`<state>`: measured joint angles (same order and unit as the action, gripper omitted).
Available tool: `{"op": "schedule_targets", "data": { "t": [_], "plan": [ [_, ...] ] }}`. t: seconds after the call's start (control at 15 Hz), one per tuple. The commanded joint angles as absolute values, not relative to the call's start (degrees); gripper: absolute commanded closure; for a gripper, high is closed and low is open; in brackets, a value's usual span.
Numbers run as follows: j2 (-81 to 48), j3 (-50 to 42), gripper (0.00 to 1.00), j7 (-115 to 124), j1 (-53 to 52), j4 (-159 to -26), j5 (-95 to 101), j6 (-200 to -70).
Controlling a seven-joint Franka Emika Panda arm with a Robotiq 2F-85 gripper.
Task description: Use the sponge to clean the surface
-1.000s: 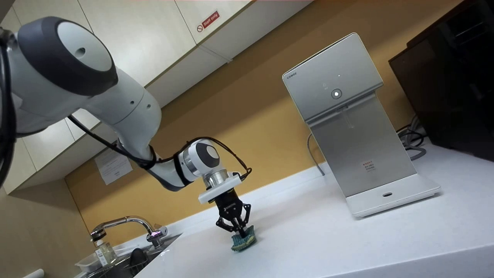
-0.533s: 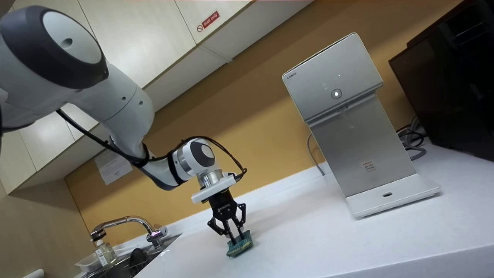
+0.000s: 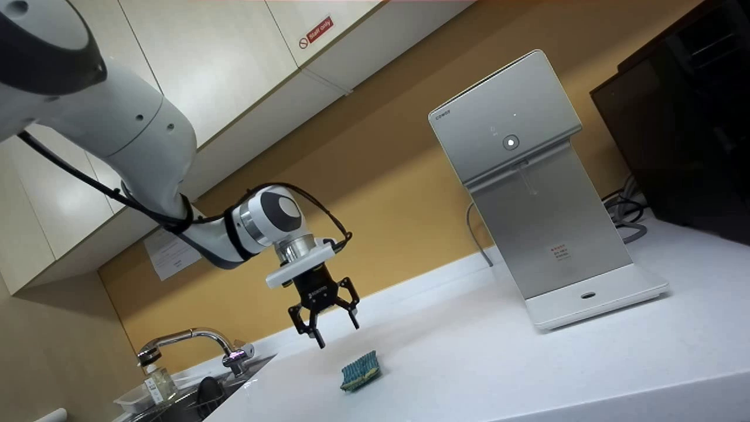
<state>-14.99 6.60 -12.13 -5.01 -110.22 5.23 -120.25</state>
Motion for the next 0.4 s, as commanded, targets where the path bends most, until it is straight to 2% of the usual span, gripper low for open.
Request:
{"op": "schedule_targets", "data": {
  "t": [0.0, 0.33],
  "plan": [
    [-8.19, 6.65, 0.0, -12.02, -4.96, -115.98, 4.54, -122.9],
    [-4.29, 6.74, 0.0, -13.41, -5.08, -119.7, 4.25, -124.49]
  ]
}}
